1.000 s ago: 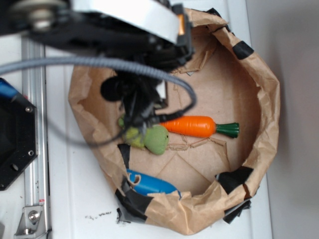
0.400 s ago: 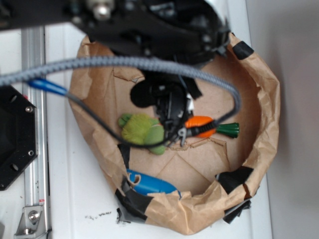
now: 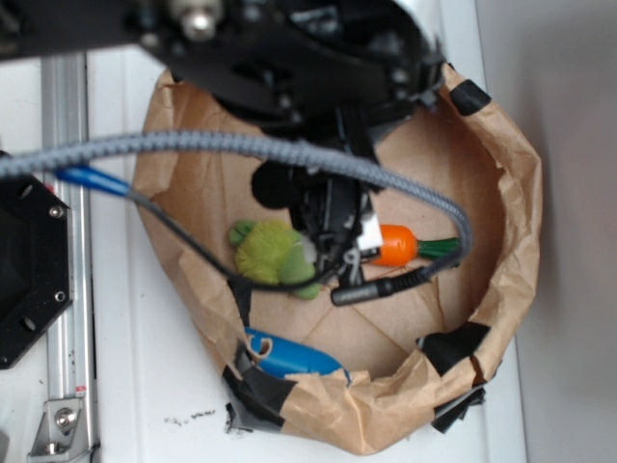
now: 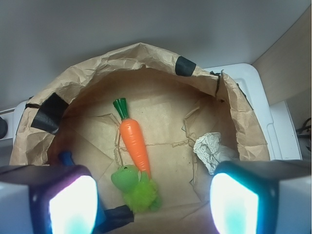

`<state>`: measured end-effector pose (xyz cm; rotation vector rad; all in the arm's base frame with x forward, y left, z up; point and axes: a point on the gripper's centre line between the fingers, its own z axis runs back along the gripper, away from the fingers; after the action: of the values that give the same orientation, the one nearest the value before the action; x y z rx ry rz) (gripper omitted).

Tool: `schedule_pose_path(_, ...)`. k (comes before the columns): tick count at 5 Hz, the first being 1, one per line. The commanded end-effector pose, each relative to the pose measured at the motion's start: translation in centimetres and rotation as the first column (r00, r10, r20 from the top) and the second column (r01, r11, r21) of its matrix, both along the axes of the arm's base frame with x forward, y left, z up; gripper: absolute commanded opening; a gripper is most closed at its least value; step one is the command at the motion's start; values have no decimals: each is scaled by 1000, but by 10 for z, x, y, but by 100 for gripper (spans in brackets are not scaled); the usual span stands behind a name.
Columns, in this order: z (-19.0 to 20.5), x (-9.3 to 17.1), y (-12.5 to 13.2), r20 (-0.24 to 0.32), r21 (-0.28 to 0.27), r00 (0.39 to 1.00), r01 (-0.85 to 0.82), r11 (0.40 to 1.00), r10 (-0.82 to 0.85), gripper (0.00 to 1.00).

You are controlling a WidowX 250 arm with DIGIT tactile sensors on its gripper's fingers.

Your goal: Grab the white paper.

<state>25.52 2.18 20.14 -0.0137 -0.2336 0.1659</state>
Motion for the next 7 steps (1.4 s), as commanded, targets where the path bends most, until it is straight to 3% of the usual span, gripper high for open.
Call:
schedule_pose_path(1,17,9,-1,61,0,998,-26,1000,26,100)
schedule_pose_path(2,-14,17,6,-9,121,973,229,966,-230,100)
schedule_pose_path(3,-50,17,11,-133,108,878,475,873,-461,100)
schedule_pose_path(4,-74,10,13,-183,10,722,680,733,-668,100)
schedule_pose_path(5,-94,-2,17,-213,-182,506,820,543,-836,100)
schedule_pose_path(7,-94,-2,17,-213,-182,506,820,543,-836,100)
